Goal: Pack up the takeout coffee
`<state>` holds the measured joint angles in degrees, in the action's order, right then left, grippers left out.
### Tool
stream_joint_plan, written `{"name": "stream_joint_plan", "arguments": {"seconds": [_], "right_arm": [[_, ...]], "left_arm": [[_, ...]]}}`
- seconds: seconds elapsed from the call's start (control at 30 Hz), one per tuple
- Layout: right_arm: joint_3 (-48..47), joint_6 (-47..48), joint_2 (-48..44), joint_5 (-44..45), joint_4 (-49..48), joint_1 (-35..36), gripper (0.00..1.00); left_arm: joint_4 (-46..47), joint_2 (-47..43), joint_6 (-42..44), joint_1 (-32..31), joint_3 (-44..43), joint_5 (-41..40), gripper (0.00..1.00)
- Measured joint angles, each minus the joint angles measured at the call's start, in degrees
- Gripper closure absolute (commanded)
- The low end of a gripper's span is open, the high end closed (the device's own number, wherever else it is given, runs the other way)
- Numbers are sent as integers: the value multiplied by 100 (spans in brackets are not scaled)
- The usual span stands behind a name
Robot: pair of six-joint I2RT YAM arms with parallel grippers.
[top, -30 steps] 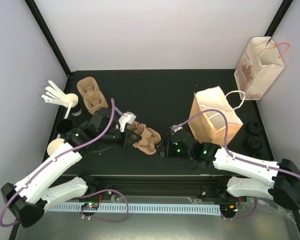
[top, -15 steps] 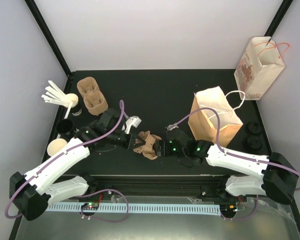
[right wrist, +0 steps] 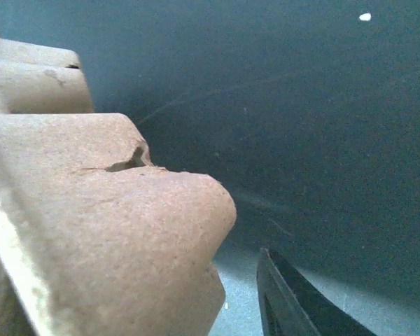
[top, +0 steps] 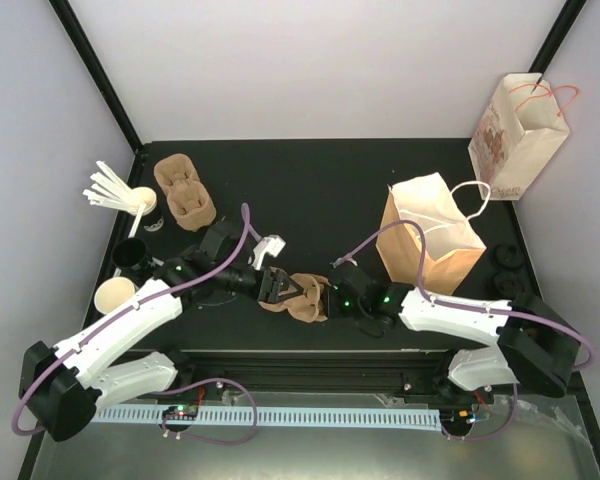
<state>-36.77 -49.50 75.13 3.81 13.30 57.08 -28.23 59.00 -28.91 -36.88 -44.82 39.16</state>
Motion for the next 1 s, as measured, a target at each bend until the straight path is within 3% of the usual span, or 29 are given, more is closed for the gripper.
{"name": "stream_joint_plan", "arguments": {"seconds": [0.17, 0.33, 0.37, 0.43, 0.5, 0.8, 1.0], "right_arm": [[55, 61, 264, -28, -157, -13, 68], [55, 74, 413, -61, -275, -22, 66], [55, 76, 422, -79, -295, -22, 65], [55, 81, 431, -111, -326, -22, 65], [55, 83, 431, -140, -358, -22, 64], [55, 127, 433, -249, -393, -22, 61], [55, 144, 433, -271, -393, -22, 59]], "left_arm": [[-179, 0, 92, 0, -96, -304, 25], [-590, 2, 256, 0, -278, -1169, 25], [-649, 15, 275, -9, -260, -1333, 22], [-656, 37, 280, -66, -146, -1641, 5], [-575, 37, 275, -199, 90, -1910, 1], [-94, 251, 44, -592, 767, -2806, 2], [494, 474, -46, -601, 990, -2999, 21]]}}
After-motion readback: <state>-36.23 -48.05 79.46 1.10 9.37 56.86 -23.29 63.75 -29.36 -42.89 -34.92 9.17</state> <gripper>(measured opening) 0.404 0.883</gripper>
